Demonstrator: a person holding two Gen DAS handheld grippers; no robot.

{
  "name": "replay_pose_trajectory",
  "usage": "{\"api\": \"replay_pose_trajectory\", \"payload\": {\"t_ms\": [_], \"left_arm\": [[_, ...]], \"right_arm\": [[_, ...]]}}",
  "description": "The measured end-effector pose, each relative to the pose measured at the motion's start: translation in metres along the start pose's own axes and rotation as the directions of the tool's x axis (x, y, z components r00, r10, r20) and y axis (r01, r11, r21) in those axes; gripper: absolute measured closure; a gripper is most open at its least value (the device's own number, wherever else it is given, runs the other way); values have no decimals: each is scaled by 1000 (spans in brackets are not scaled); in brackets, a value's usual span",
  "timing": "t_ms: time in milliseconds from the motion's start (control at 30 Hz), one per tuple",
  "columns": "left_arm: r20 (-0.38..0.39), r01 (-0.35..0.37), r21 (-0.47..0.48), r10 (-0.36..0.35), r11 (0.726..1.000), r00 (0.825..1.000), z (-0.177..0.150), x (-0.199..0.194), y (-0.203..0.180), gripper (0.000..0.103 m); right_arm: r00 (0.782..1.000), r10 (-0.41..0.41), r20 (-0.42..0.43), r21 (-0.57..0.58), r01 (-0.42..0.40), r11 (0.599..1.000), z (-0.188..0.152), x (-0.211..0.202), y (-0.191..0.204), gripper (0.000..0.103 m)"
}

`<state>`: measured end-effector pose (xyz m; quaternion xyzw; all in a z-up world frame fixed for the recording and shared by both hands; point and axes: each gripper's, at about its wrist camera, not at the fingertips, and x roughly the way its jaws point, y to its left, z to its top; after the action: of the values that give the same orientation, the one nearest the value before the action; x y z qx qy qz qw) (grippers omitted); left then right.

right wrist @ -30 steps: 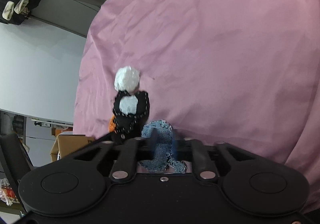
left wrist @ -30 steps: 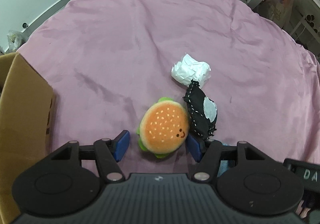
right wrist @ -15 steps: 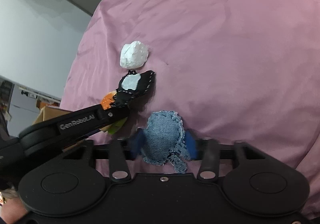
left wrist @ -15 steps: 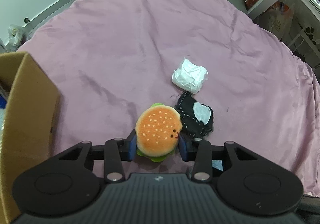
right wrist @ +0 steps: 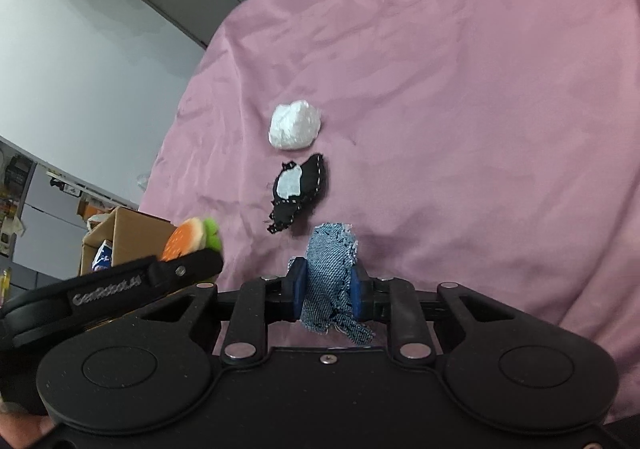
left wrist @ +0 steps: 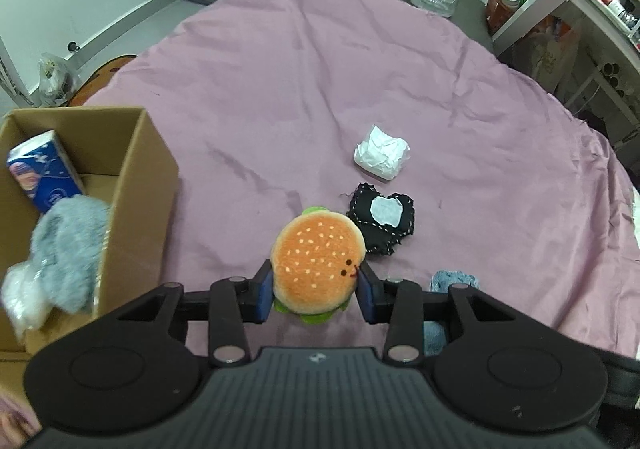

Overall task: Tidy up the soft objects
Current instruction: 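Carry the burger plush and denim patch with both grippers over the box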

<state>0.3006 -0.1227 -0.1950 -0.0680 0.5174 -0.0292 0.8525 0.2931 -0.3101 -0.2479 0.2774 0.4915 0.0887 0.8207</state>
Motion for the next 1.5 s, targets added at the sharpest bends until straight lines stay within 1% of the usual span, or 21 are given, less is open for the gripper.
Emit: {"api": "replay_pose_trajectory", "payload": {"t_ms": [367, 633, 933, 1233, 1500], "left_arm": [[36, -6, -7, 7, 1000, 999, -16, -46, 14, 63], [63, -9, -10, 10, 1000, 998, -29, -76, 26, 63], [99, -23, -25, 25, 999, 995, -37, -108, 44, 63], [130, -27, -44, 32, 999, 991, -42, -132, 64, 63], [151, -30, -55, 38, 998, 988, -49, -149, 82, 63]], "right_arm": [[999, -1, 46, -21, 2, 1000, -18, -34, 19, 81], [995, 3, 96, -31, 0, 1000, -29, -62, 33, 81], [990, 18, 137, -54, -11, 998, -38, -83, 55, 81], [987, 25, 162, -91, -11, 996, -46, -99, 82, 80], [979, 31, 201, -116, -7, 993, -53, -115, 101, 80]]}}
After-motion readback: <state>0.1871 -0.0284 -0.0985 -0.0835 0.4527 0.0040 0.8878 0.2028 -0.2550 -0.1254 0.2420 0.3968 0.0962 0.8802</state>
